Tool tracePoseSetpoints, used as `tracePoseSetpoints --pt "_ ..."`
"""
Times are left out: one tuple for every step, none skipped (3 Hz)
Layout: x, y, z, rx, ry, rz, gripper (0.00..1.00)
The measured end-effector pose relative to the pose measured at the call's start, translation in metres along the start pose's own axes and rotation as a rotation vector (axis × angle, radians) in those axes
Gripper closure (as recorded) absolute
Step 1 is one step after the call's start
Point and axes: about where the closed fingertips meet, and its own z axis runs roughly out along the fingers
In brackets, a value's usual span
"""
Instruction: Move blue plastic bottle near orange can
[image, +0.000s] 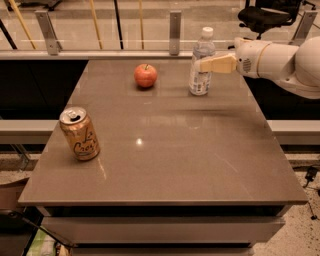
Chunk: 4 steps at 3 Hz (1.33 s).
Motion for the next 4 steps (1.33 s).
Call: tracePoseSetpoints --pt "0.002 0.0 0.016 -0.04 -0.025 0.003 0.0" --pt "0.006 0.0 0.027 -0.072 -0.044 0.009 0.0" --pt "0.012 0.006 0.042 -0.114 -0.059 0.021 0.0" --pt "0.015 0.012 0.052 -0.145 -0.072 0.028 0.17"
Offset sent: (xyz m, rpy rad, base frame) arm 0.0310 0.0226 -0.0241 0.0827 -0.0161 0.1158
